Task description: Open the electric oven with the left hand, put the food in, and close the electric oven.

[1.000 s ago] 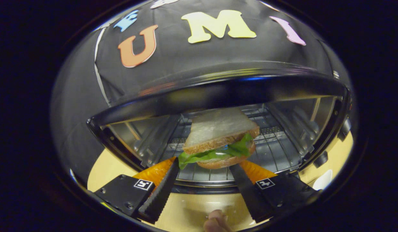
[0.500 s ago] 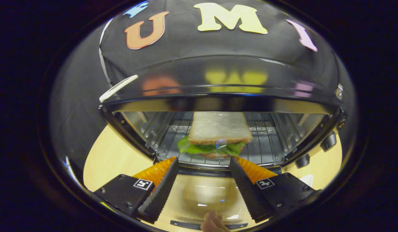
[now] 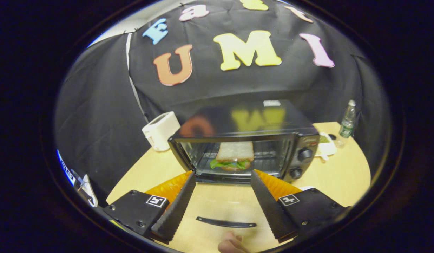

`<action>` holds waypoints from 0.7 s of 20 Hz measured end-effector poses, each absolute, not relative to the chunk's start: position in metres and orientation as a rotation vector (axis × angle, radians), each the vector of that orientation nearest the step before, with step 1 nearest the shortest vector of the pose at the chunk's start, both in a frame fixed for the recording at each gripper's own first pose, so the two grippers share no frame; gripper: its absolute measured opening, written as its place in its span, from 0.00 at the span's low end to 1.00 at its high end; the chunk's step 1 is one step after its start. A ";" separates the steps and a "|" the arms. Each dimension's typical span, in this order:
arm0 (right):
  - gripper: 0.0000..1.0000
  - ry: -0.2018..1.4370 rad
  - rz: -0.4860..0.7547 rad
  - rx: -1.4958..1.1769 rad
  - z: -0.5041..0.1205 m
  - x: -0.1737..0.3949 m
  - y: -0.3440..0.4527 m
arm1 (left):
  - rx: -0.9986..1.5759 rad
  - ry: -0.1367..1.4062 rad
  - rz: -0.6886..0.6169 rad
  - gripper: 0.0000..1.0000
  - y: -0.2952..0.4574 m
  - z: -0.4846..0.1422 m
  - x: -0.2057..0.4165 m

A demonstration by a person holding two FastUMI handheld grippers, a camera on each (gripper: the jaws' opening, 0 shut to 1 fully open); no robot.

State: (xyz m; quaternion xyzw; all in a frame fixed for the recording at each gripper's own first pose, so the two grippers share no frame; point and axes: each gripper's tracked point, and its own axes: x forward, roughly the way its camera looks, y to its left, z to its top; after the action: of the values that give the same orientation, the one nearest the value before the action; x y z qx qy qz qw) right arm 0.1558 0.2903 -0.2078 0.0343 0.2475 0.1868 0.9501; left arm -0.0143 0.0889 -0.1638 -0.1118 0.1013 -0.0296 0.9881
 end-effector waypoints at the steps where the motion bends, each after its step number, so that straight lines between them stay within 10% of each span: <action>1: 1.00 0.449 0.373 0.071 -0.191 0.149 0.280 | -0.219 0.204 -0.063 0.94 0.086 -0.163 -0.011; 6: 0.89 0.222 0.320 0.115 -0.108 0.107 0.209 | -0.209 0.169 -0.099 0.94 0.062 -0.155 0.002; 14: 1.00 0.008 0.200 0.121 -0.025 0.063 0.100 | -0.126 0.233 -0.178 0.94 0.002 -0.191 0.037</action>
State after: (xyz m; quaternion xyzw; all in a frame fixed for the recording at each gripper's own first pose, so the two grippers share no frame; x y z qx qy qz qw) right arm 0.0627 0.1003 -0.0247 0.0606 0.0038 0.0997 0.9932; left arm 0.0372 0.0024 -0.1913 -0.0626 0.1161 -0.0884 0.9873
